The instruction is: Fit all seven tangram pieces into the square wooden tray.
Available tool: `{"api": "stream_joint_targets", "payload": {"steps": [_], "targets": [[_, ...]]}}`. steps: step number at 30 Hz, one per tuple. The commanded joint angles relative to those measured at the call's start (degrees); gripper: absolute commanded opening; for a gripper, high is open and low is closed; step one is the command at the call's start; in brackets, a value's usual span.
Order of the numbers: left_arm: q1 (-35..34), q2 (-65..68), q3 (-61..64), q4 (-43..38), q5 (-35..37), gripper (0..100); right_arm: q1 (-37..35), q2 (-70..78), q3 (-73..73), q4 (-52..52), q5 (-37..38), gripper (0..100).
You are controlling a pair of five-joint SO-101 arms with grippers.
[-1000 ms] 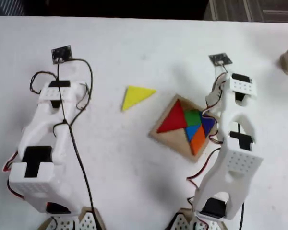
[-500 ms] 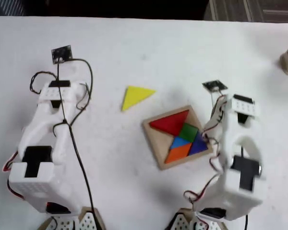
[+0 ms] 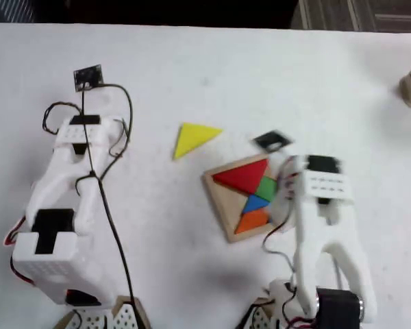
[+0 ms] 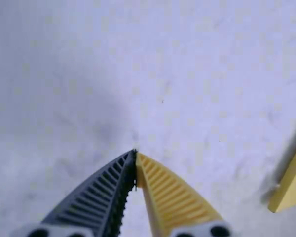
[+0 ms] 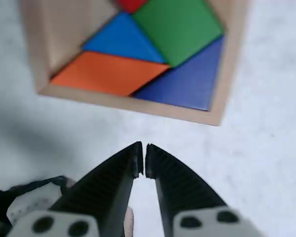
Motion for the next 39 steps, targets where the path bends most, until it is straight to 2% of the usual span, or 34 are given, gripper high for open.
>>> {"api": "stream_joint_targets", "payload": {"steps": [1,8,15,24,39], "targets": [[0.8,-0.4,-1.5,-1.1,-0.6,2,-7.4,-0.7,-0.4,-2.6,-3.9,1.9],[0.8,-0.4,-1.4,-1.2,-0.6,2,-14.3,4.1,-0.2,-22.2,-15.1,1.9],[0.8,-0.4,-1.6,-1.3,-0.6,2,-17.8,15.6,-0.5,-32.2,-16.1,1.9],[0.8,-0.4,-1.4,-1.3,-0.6,2,-11.8,20.6,-4.7,-27.6,-16.1,1.9],[0.8,-0.4,-1.4,-1.3,-0.6,2,-10.3,19.9,-4.8,-23.6,-16.1,1.9]]}}
